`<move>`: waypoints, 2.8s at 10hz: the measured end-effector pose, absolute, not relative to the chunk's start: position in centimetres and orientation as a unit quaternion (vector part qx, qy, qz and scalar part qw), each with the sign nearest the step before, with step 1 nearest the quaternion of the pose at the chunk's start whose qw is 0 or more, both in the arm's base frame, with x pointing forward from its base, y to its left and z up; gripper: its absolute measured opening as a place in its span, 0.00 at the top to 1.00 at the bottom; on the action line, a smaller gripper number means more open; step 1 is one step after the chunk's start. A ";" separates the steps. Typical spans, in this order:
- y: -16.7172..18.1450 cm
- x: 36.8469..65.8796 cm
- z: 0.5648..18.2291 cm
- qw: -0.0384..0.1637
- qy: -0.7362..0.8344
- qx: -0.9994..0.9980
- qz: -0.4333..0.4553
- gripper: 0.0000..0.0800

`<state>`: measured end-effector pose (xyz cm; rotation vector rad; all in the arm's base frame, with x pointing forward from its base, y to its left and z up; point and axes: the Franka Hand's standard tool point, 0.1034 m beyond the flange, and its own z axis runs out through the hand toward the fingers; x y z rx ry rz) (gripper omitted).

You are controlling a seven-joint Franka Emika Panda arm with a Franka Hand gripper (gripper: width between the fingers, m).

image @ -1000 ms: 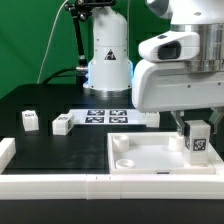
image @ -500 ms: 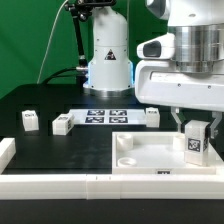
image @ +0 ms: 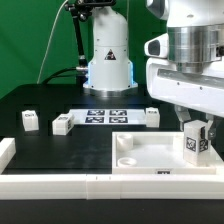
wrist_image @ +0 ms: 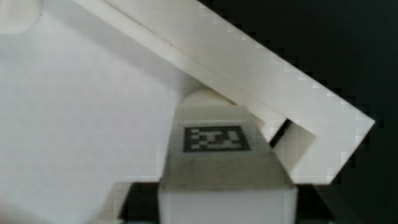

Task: Assemble one leg

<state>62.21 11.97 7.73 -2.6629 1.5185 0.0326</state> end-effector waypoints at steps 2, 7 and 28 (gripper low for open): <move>12.0 62.3 7.8 0.039 0.471 -0.881 0.009 0.33; 12.3 62.3 8.0 0.039 0.235 -0.971 -0.003 0.19; 11.7 62.5 8.0 0.043 0.137 -0.990 -0.008 0.64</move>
Offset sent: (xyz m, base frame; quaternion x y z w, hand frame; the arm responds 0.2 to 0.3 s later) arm -0.0012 0.0032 0.0031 0.0103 0.0033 -0.0571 0.9983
